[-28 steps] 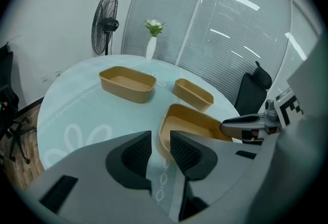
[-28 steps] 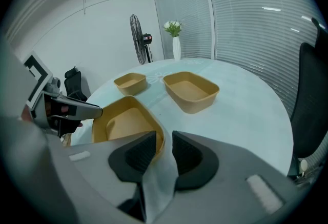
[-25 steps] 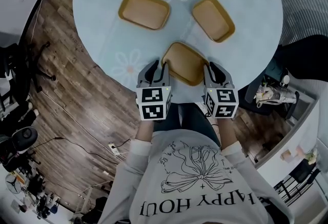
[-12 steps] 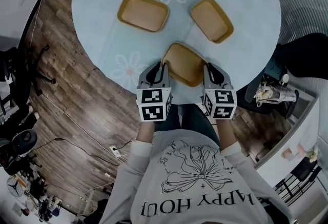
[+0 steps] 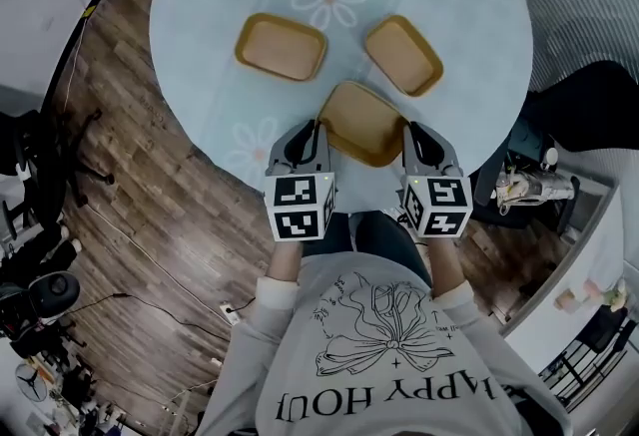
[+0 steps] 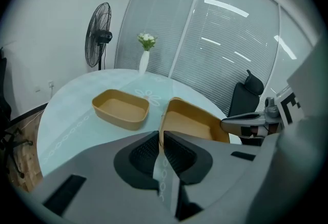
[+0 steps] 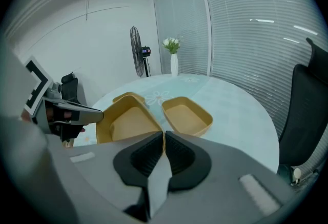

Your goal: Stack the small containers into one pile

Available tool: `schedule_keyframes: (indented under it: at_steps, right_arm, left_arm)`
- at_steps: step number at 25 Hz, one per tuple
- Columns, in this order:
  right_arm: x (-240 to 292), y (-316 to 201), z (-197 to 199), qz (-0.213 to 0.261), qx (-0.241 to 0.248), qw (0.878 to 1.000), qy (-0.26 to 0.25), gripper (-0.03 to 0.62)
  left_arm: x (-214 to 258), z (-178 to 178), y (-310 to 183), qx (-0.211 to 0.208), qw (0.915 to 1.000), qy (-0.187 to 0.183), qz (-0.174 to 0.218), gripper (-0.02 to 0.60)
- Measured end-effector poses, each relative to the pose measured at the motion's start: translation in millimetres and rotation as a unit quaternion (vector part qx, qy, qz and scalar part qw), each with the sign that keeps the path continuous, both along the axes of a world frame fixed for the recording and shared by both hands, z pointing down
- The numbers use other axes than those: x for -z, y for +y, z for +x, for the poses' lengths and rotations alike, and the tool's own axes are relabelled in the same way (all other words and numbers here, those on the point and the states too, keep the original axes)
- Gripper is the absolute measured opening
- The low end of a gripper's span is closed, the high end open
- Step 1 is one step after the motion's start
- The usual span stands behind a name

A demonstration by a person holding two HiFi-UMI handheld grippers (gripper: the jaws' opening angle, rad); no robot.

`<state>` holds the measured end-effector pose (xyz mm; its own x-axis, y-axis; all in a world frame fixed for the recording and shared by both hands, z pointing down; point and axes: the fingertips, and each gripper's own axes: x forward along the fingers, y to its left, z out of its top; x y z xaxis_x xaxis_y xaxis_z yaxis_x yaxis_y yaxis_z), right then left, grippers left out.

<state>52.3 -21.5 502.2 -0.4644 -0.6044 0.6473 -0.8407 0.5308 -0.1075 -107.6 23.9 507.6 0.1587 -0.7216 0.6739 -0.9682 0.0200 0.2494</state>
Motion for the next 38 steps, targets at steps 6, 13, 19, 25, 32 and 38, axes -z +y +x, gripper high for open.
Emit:
schedule_keyframes:
  at_steps: [6, 13, 19, 25, 32, 38]
  right_arm:
    - [35, -11, 7, 0.032, -0.015, 0.999, -0.010, 0.026]
    - [66, -24, 22, 0.058, -0.038, 0.997, -0.021, 0.026]
    - [84, -48, 44, 0.070, -0.045, 0.996, -0.038, 0.026]
    - [84, -79, 54, 0.063, -0.029, 0.997, -0.042, 0.026]
    - [63, -115, 60, 0.029, -0.019, 0.998, -0.048, 0.026]
    - [39, -133, 61, -0.004, -0.013, 0.999, -0.043, 0.026]
  left_arm:
    - [33, 4, -20, -0.019, 0.9992, -0.005, 0.034, 0.033]
    - [68, 16, -50, -0.042, 0.9967, -0.015, 0.067, 0.028]
    - [86, 36, -80, -0.053, 0.9954, -0.027, 0.076, 0.028]
    - [87, 47, -110, -0.041, 0.9964, -0.037, 0.064, 0.026]
    - [75, 54, -146, -0.038, 0.9973, -0.046, 0.044, 0.026]
    - [58, 55, -166, -0.038, 0.9978, -0.049, 0.023, 0.026]
